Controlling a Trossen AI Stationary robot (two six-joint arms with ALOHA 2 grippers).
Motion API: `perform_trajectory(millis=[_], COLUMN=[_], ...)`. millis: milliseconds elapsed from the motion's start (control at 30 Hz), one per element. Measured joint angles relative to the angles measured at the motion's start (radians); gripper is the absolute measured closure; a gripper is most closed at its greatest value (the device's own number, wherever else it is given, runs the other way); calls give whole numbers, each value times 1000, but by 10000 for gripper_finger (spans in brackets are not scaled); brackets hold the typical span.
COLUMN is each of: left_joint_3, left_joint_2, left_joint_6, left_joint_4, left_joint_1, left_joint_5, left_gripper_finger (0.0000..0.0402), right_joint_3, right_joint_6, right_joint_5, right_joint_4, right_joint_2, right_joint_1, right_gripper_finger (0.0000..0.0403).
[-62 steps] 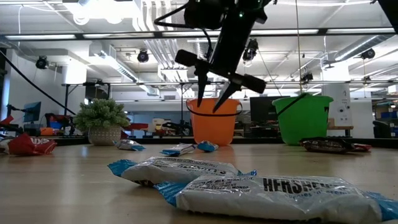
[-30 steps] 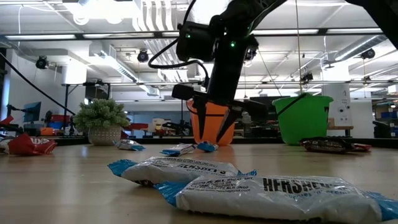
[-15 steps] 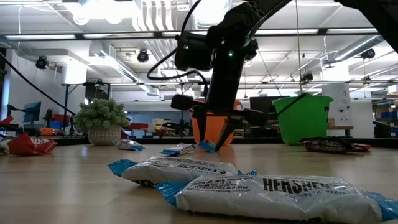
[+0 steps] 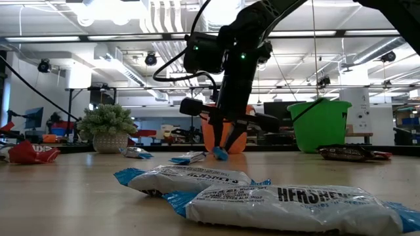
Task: Organize candy in baskets
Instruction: Put the white chocolate into the orange bucket
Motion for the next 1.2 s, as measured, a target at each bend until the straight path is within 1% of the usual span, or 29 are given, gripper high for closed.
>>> perform_trajectory(millis=[133,267,333,400,567,767,967,1033,1200], left_joint_3=[0,0,0,0,0,0,0,0,0], left_joint_2=[-1,-1,-1,-1,-1,-1,4,10,25], left_joint_6=[0,0,0,0,0,-18,-57,-61,-71], left_joint_4=[0,0,0,0,0,0,0,0,0], left_joint_1=[0,0,0,0,0,0,0,0,0], left_joint_5=[0,0,0,0,0,0,-10,-14,-37], left_gripper_finger=[271,271,271,271,271,271,271,271,271], right_joint_3=[-1,-3,-2,-2,2,7,7,7,7], right_joint_6=[-1,-49,-74,-100,-225,-408,-569,-617,-712], right_joint_5=[-5,-3,12,48,125,163,143,113,-5], right_joint_4=[-6,-6,-7,-11,-15,-16,-12,-4,49], right_joint_2=[-15,-69,-106,-142,-240,-337,-395,-401,-391], right_joint_1=[4,12,17,19,-1,-87,-212,-256,-360], right_gripper_finger=[385,387,387,388,388,389,389,390,390])
